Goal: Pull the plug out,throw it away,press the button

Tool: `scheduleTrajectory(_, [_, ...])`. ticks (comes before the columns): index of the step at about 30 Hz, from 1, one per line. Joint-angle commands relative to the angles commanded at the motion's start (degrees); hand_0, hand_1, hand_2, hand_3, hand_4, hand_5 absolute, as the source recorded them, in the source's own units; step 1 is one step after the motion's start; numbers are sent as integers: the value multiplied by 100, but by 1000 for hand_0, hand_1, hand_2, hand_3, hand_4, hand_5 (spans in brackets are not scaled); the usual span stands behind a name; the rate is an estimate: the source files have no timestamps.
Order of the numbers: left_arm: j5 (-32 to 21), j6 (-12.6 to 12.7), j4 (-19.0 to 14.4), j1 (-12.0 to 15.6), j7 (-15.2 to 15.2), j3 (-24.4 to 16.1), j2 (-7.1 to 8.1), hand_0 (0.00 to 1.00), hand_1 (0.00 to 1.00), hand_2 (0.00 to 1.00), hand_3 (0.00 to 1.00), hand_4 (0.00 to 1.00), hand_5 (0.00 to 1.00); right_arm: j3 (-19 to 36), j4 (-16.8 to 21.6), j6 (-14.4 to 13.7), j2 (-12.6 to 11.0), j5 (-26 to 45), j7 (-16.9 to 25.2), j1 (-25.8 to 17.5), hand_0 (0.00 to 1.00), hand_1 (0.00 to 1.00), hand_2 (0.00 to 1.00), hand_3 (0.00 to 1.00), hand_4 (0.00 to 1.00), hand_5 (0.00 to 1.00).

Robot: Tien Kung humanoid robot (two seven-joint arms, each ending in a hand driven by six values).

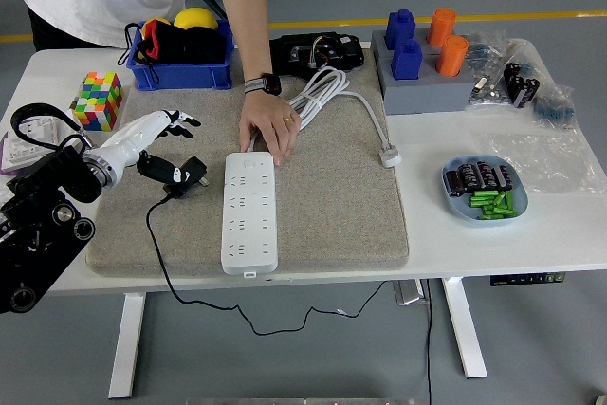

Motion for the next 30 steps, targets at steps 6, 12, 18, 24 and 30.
scheduleTrajectory(6, [-270, 102, -39, -268, 15, 530, -87, 289, 361, 374, 827, 813, 2, -26, 0, 2, 1, 14, -1, 0, 805, 692, 677, 641, 751, 630])
scheduleTrajectory(12, [-492, 319, 121, -484, 20, 978, -227, 77, 48, 141, 666, 202, 2, -90, 5, 2, -17, 44, 3, 22, 804, 692, 677, 640, 750, 629])
scheduleTrajectory(18, [-659, 177, 222, -680, 314, 1135, -352, 45, 36, 146, 643, 115, 2, -137, 0, -3, -39, 64, -8, 15, 804, 692, 677, 640, 750, 628])
scheduleTrajectory(24, [-742, -53, 361, -821, 661, 1306, -404, 41, 31, 147, 628, 100, 2, -188, 0, -1, -55, 82, -7, 12, 804, 692, 677, 640, 749, 627])
scheduleTrajectory(30, [-823, -93, 481, -885, 753, 1439, -457, 40, 26, 144, 629, 90, 2, -226, 0, 4, -58, 100, -3, -3, 805, 692, 677, 640, 748, 626])
